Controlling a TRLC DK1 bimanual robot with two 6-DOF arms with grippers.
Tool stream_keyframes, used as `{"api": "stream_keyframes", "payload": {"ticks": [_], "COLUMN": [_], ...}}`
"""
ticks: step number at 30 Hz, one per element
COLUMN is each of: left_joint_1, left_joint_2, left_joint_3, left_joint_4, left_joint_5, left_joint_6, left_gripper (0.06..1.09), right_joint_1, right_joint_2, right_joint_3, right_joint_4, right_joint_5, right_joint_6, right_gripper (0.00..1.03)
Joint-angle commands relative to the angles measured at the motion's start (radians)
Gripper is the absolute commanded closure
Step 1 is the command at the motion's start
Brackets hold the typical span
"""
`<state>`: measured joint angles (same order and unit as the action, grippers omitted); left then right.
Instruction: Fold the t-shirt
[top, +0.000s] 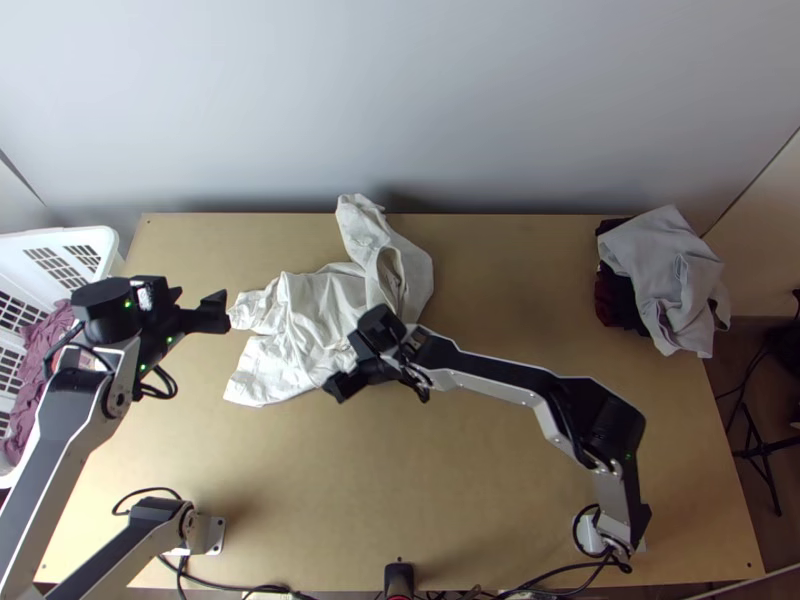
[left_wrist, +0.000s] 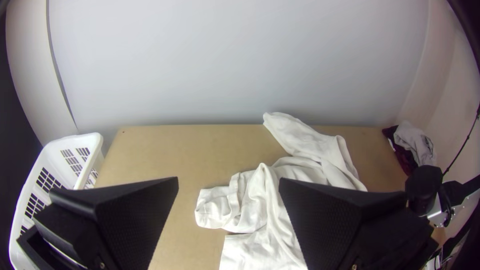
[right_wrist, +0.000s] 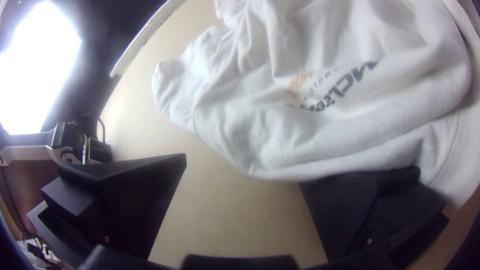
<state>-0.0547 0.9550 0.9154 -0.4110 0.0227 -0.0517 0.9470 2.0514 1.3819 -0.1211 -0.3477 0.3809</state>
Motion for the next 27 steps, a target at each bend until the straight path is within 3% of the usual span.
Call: {"api": "stream_keyframes", "payload": {"ticks": [1, 3, 5, 7, 9, 10, 16, 27], "left_joint_1": [0.009, 0.009, 0.01, 0.012, 0.012, 0.012, 0.001, -0.048], "left_joint_2": [-0.061, -0.068, -0.071, -0.071, -0.07, -0.068, -0.064, -0.041], "left_joint_3": [-0.047, -0.058, -0.062, -0.069, -0.069, -0.07, -0.07, -0.076], "left_joint_4": [-0.006, -0.003, -0.002, 0.008, 0.009, 0.011, 0.028, 0.06], "left_joint_5": [0.0, -0.001, -0.001, -0.001, 0.0, 0.0, 0.0, 0.0], "left_joint_6": [-0.007, -0.002, -0.002, -0.002, -0.002, -0.002, -0.002, -0.004], "left_gripper": [0.11, 0.11, 0.11, 0.11, 0.11, 0.11, 0.11, 0.11], "right_joint_1": [0.003, 0.003, 0.004, 0.006, 0.007, 0.007, -0.057, -0.353], "right_joint_2": [0.095, 0.112, 0.118, 0.116, 0.108, 0.098, -0.08, -0.35], "right_joint_3": [0.154, 0.194, 0.209, 0.207, 0.201, 0.192, 0.083, -0.034], "right_joint_4": [-0.005, -0.032, -0.049, -0.055, -0.069, -0.074, -0.147, -0.46], "right_joint_5": [0.021, 0.035, 0.056, 0.067, 0.09, 0.098, 0.102, 0.078], "right_joint_6": [0.065, 0.072, 0.07, 0.053, 0.015, -0.007, -0.099, -0.376], "right_gripper": [0.05, 0.12, 0.25, 0.51, 0.88, 1.0, 1.0, 1.0]}}
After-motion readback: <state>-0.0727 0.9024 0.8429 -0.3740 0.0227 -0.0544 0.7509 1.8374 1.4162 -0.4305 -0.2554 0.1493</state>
